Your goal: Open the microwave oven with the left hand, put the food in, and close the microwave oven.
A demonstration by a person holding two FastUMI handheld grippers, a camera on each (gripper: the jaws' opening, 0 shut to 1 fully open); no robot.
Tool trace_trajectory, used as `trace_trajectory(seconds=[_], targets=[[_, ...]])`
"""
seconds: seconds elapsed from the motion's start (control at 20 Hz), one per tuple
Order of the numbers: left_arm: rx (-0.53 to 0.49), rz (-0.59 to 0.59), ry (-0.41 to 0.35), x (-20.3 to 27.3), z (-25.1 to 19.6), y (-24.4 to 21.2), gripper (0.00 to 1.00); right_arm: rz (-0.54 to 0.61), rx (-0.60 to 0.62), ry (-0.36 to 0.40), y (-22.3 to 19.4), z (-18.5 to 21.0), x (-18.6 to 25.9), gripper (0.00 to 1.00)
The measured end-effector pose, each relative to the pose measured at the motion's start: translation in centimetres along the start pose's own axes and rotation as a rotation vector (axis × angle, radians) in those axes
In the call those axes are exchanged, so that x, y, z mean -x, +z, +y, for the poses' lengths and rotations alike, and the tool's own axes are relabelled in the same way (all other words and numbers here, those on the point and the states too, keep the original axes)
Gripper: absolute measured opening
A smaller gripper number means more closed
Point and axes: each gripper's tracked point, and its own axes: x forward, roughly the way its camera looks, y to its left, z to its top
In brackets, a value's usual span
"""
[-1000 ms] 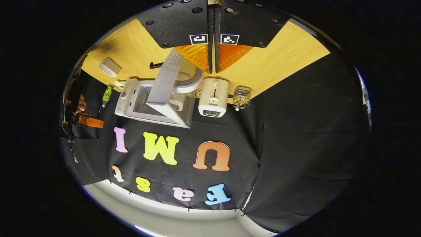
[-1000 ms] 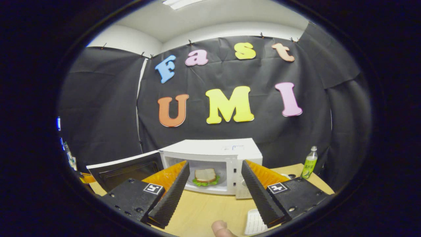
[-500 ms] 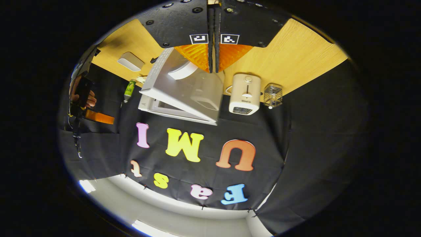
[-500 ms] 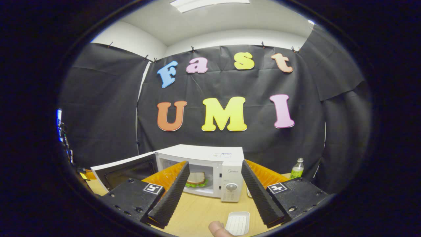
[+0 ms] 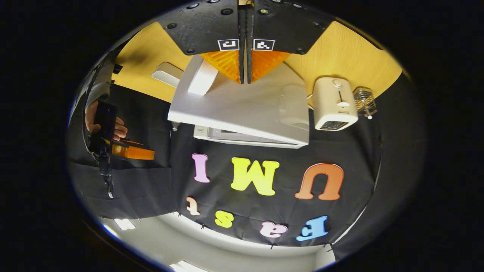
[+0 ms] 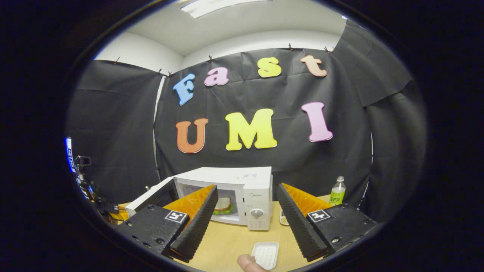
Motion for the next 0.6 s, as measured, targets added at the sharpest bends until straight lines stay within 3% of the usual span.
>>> trace_trajectory(seconds=[0.1, 0.15, 0.2, 0.25, 0.6], targets=[[-0.006, 0.008, -0.038, -1.8, -0.8, -0.2, 0.0, -0.003, -0.002, -0.012, -0.4, -0.9, 0.0, 0.91], [-0.01, 0.011, -0.052, -2.5, -1.3, -0.3, 0.0, -0.003, -0.008, -0.01, -0.6, -1.2, -0.1, 1.0], [-0.016, 0.008, -0.054, -3.2, -1.5, -0.2, 0.0, -0.001, -0.012, -0.006, -0.9, -1.4, -0.2, 1.0], [-0.014, 0.007, -0.058, -4.1, -1.8, -0.1, 0.0, 0.001, -0.017, -0.004, -1.0, -1.8, -0.2, 0.91], [-0.001, -0.001, -0.025, -9.9, -2.7, 0.9, 0.0, -0.007, -0.037, 0.002, -1.4, -4.0, -0.4, 0.91]])
